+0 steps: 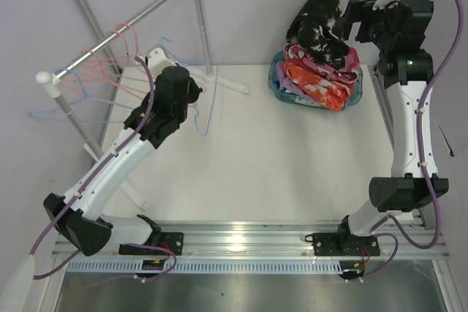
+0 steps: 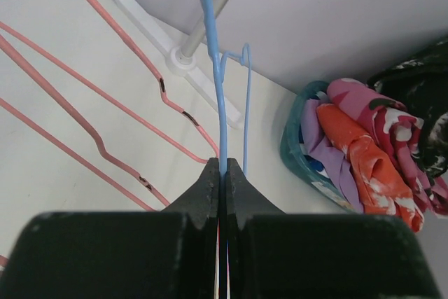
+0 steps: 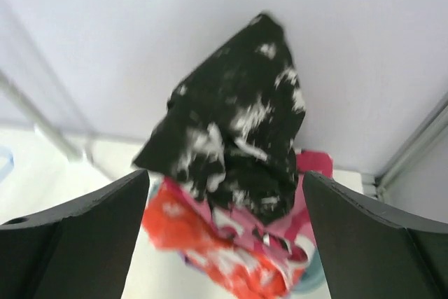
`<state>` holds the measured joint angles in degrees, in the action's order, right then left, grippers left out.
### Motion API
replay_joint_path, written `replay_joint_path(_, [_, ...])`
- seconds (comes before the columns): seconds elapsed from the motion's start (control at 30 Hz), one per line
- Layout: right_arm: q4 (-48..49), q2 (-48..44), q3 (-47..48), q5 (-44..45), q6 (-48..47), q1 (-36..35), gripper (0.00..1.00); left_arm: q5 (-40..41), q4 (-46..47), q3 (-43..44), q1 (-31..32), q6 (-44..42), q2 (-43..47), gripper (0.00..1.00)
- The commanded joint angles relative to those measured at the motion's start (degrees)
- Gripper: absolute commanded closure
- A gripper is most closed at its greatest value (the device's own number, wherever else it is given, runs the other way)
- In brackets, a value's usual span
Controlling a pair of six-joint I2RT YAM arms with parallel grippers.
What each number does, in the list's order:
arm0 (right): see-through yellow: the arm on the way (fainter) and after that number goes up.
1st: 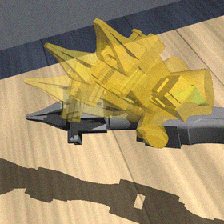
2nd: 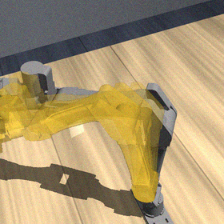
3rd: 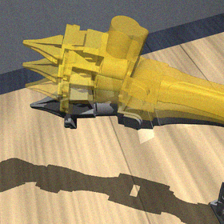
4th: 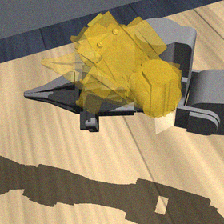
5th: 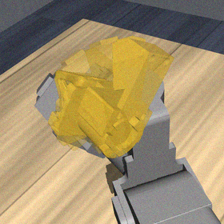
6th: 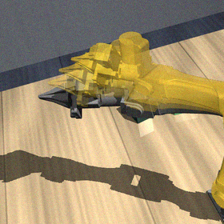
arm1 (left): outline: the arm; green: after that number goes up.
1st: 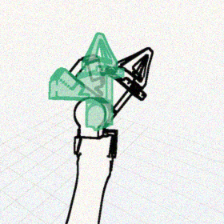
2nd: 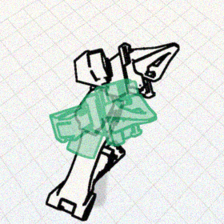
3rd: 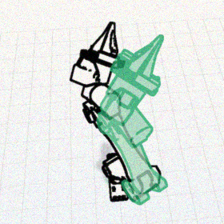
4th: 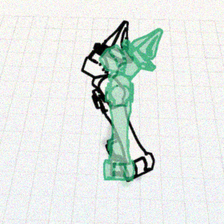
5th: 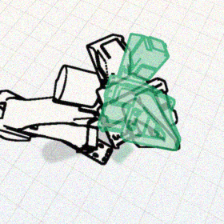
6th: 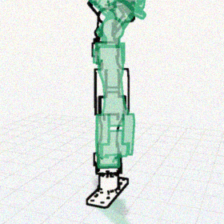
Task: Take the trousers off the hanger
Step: Place the trousers into the basket
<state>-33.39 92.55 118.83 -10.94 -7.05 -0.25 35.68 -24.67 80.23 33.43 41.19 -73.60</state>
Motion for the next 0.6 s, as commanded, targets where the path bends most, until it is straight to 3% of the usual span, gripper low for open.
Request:
replay_joint_path(0.0, [15.06, 2.89, -2.46, 0.38, 14.94, 1.48, 0.03, 5.79, -2.40, 5.19, -0.38, 2.93, -1.63, 1.00])
replay_joint_path(0.13, [18.97, 10.70, 1.57, 3.81, 14.78, 0.43, 0.02, 10.45, -5.30, 9.33, -0.38, 2.41, -4.44, 1.00])
replay_joint_path(0.3, [17.57, 24.48, 13.53, 4.08, 14.70, -1.14, 0.03, 15.72, -9.17, 13.90, -0.38, 1.44, -8.31, 1.00])
replay_joint_path(0.57, [18.09, 30.93, 11.62, 6.11, 12.32, -1.77, 0.03, 20.21, -11.54, 23.38, -0.38, -2.51, -14.46, 1.00])
